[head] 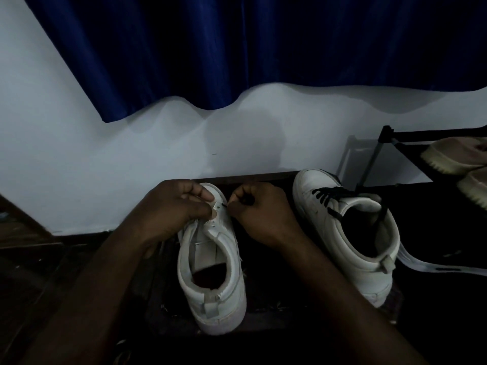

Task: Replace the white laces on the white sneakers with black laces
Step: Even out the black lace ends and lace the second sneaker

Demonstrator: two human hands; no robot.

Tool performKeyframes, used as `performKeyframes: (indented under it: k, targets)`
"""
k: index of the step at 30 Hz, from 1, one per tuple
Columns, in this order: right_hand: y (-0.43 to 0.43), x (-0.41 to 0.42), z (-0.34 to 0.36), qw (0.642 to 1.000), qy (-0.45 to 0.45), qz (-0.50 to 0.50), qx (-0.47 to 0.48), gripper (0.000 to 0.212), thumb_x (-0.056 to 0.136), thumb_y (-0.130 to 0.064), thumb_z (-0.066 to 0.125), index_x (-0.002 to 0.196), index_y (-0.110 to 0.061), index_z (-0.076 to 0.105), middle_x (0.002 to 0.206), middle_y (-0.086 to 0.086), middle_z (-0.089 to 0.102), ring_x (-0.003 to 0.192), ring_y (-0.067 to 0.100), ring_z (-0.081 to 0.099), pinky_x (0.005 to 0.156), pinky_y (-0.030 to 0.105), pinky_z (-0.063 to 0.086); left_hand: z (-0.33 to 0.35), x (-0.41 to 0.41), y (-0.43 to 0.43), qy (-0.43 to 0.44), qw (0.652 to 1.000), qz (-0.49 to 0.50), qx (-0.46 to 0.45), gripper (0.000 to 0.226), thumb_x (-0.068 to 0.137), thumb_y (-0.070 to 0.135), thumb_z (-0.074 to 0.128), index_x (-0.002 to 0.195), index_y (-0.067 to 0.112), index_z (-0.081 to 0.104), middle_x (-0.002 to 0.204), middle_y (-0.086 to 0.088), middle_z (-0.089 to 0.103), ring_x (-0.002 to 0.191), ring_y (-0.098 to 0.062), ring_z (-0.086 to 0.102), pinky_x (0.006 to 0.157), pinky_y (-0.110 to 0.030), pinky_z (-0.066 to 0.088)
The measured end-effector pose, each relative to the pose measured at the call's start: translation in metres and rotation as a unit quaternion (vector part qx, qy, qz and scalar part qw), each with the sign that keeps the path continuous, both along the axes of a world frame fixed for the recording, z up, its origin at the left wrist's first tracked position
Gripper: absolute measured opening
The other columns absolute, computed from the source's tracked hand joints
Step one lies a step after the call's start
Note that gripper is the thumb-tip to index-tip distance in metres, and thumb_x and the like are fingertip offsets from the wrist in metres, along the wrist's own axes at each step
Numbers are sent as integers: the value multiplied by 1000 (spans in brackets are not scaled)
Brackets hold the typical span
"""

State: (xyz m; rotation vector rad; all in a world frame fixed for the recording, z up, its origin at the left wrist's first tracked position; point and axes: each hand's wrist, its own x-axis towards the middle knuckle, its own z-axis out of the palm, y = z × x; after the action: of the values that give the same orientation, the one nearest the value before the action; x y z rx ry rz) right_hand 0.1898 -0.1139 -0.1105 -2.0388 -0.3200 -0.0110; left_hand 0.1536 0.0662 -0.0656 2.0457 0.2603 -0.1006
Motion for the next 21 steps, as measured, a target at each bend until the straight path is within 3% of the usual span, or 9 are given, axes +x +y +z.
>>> performKeyframes:
  k: [4, 9, 14, 21]
  targets:
    - [0, -1, 0, 1000, -1, 23, 12, 12, 83, -18, 74, 72, -20, 73, 72, -7, 74, 63, 2, 65, 61, 14, 48, 1, -2, -1, -6, 1000, 1, -9, 42, 53, 20, 81, 94, 13, 79, 86, -12, 79, 94, -34, 75, 95, -48, 57]
    - [-2, -1, 0, 999, 6, 39, 15, 12, 87, -20, 74, 75, -18, 73, 73, -6, 73, 64, 2, 64, 68, 25, 52, 1, -5, -1, -2, 1000, 4, -29, 36, 60, 11, 86, 95, 10, 78, 88, -14, 79, 98, -38, 73, 98, -54, 54]
    - [-1, 0, 0, 999, 4, 39, 9, 15, 88, -21, 72, 73, -19, 72, 69, -8, 70, 58, -2, 57, 62, 19, 47, -2, -6, -1, -17, 998, 12, -65, 42, 54, 15, 79, 96, 7, 77, 91, -19, 78, 101, -43, 71, 99, -57, 53]
    - [2, 1, -1, 999, -10, 34, -3, 18, 87, -20, 72, 69, -21, 68, 63, -8, 66, 54, -1, 55, 56, 14, 43, -8, -6, 1, -27, 995, 16, -91, 39, 56, 16, 82, 95, 10, 78, 93, -18, 78, 93, -36, 74, 97, -55, 55]
